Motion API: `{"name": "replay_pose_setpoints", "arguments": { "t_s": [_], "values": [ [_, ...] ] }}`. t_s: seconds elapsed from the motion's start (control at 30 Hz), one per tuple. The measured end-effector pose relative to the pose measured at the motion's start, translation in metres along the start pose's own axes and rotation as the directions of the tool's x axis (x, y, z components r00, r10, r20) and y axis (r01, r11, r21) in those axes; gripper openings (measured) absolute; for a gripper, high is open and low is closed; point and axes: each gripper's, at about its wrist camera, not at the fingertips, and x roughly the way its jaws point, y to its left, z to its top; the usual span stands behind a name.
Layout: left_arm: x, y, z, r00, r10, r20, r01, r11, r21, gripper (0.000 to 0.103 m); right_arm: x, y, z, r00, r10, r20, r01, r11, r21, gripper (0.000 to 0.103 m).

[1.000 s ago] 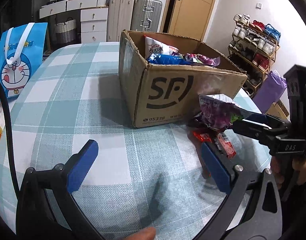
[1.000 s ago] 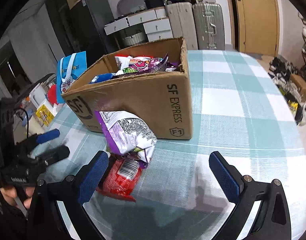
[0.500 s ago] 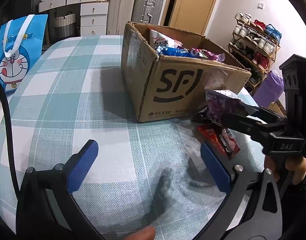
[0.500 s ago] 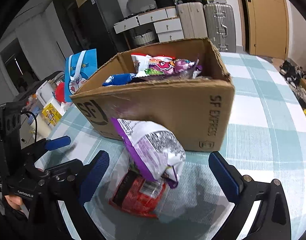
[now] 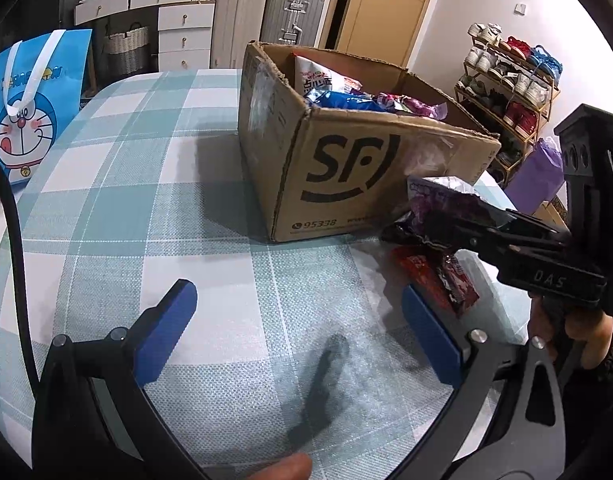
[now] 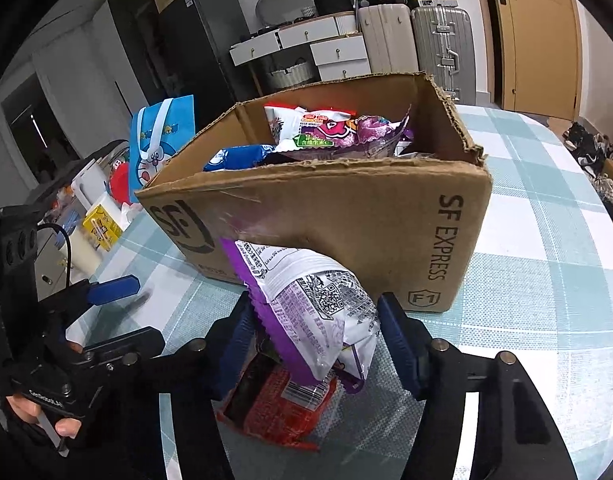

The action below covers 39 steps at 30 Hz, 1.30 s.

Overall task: Organize snacks
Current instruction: 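Grip the red snack packet with the left gripper while the right holds the chip bag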

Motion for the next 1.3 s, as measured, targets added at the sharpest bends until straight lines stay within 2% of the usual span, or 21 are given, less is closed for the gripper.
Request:
{"name": "replay_pose_setpoints", "arguments": {
  "t_s": [0.3,0.6,0.8,1.23,1.3],
  "values": [
    [-0.003,-0.002,0.000,1.000,-0.002,0.006,0.002,1.000,0.003,0.102,-0.011,0.003,-0.004,0.999,0.033,0.035,-0.032,0.999,-0.032,0.053],
    [-0.005,-0.018,0.000,0.999,-0.045,0.000,0.045,0.999,0.012,0.102,-0.066,-0.007,-0.016,0.989,0.048,0.141,-0.046,0.999,-0.014,0.053],
    [-0.001,-0.036,-0.002,0.999,-0.041,-0.018,0.042,0.999,0.016,0.102,-0.090,-0.024,-0.017,0.982,0.047,0.183,-0.051,0.999,0.018,0.053],
    [0.021,-0.087,-0.006,0.996,-0.039,-0.075,0.043,0.998,0.052,0.102,-0.106,-0.046,-0.017,0.984,0.049,0.172,-0.057,0.997,0.045,0.054],
    [0.025,-0.093,-0.006,0.996,-0.046,-0.082,0.051,0.997,0.065,0.098,-0.108,-0.049,-0.017,0.984,0.040,0.174,-0.050,0.998,0.050,0.054]
  ]
}}
